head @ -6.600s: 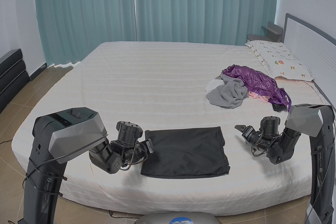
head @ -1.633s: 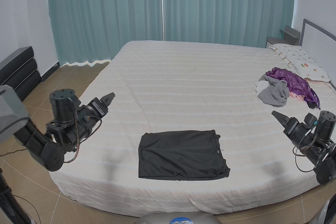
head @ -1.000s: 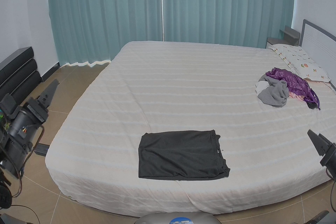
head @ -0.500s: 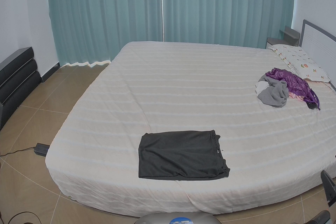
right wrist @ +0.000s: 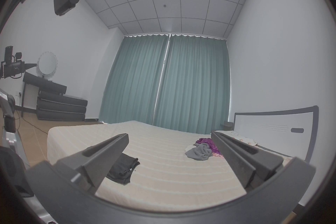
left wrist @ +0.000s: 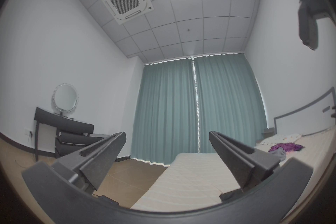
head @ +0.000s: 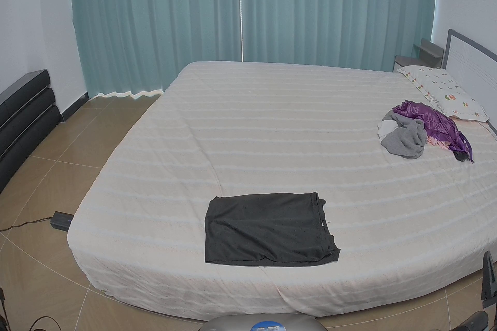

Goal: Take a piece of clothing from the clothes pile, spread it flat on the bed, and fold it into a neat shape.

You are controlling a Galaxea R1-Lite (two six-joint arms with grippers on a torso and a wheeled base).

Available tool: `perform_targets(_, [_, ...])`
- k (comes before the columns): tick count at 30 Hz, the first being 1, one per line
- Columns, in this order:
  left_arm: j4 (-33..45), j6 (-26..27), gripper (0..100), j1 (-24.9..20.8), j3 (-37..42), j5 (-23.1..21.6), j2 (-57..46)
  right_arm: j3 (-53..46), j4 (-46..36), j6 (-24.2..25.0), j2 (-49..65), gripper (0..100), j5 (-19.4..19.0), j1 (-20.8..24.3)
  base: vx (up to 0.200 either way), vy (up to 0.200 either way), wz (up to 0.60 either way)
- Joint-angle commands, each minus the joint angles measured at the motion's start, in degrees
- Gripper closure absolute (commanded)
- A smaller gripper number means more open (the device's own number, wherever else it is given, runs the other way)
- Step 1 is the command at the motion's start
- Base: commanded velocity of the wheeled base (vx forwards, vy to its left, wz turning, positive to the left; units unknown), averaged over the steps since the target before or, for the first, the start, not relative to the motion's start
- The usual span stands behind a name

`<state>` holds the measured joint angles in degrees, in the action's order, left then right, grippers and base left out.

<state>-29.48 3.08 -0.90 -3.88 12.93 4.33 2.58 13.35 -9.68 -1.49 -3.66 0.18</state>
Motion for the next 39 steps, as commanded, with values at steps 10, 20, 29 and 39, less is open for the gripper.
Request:
perform_targets(10, [23.24,-0.01,0,0.81,3.88,-11.0,-4.33,-2.58,-9.04,3.26,1.49,0,-1.18,-0.18,0.0,0.0,0.0])
perform_targets(20, [25.79,-0.8,0,0.73,3.88,-16.27,-4.33,-2.23,-14.32,9.15,1.4,0,4.36,-0.36,0.0,0.0,0.0])
perform_targets(29, [30.18,-3.08,0,0.81,3.88,-12.41,-4.33,-2.58,-13.35,9.15,1.49,0,4.27,-0.18,0.0,0.0,0.0])
perform_targets(39, [29.48,-2.56,0,0.73,3.88,-11.53,-4.33,-2.58,-13.35,8.98,1.49,0,4.18,-0.18,0.0,0.0,0.0])
